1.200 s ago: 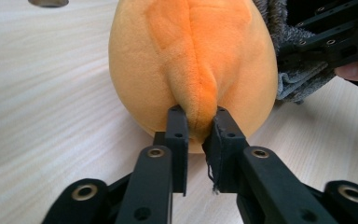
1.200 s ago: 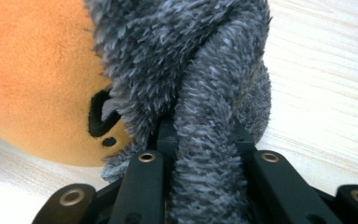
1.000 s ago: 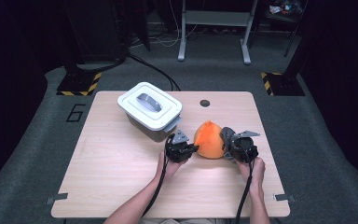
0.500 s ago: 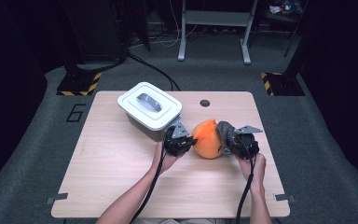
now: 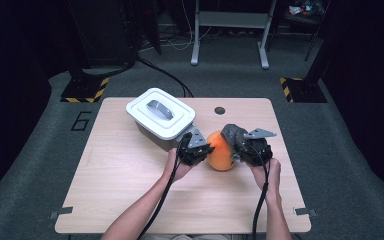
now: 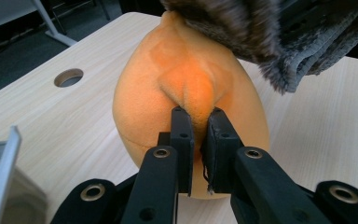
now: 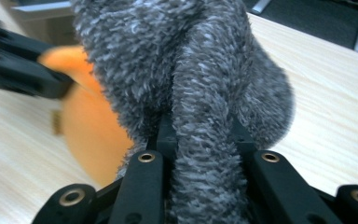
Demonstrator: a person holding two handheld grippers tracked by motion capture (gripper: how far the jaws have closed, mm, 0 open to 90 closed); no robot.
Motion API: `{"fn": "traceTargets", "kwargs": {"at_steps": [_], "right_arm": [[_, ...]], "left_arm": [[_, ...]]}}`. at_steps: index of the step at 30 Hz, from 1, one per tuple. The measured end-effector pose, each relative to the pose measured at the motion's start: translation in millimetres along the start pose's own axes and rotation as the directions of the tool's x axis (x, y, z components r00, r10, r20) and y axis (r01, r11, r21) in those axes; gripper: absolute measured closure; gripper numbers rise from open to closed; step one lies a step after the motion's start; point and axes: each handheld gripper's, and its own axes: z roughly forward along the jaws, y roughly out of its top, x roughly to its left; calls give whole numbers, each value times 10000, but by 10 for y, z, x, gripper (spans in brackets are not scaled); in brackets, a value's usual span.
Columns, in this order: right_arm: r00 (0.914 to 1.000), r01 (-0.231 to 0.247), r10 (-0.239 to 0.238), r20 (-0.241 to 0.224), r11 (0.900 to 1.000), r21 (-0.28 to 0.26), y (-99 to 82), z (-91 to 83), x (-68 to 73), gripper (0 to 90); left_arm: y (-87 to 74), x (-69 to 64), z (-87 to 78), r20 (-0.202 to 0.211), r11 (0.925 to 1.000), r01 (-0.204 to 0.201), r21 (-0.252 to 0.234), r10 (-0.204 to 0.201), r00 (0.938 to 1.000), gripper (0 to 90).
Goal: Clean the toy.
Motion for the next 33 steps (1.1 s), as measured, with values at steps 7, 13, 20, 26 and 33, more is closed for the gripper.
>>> {"fn": "traceTargets", "kwargs": {"at_steps": [7,13,20,26,33], "right_arm": [[9963,817,-812,-268,9965,169,125,22,199,727],[9964,847,-849,15,9951,513,149,120,215,731],[9941,605,-696,827,9924,1075,183,243,84,733],[9913,109,-315,1277,9872,1590,118,382,-126,732],[9966,503,-546,620,9964,680,128,50,46,730]], "left_arm": [[5,-38,36,192,10000,-42,-38,43,9998,834],[-15,-39,59,274,9999,-154,13,154,9995,835],[-33,-33,50,317,9997,-230,63,228,9992,836],[-72,-8,31,299,9999,-122,-6,122,9995,835],[-82,-13,30,230,10000,-60,12,59,9997,829]]}}
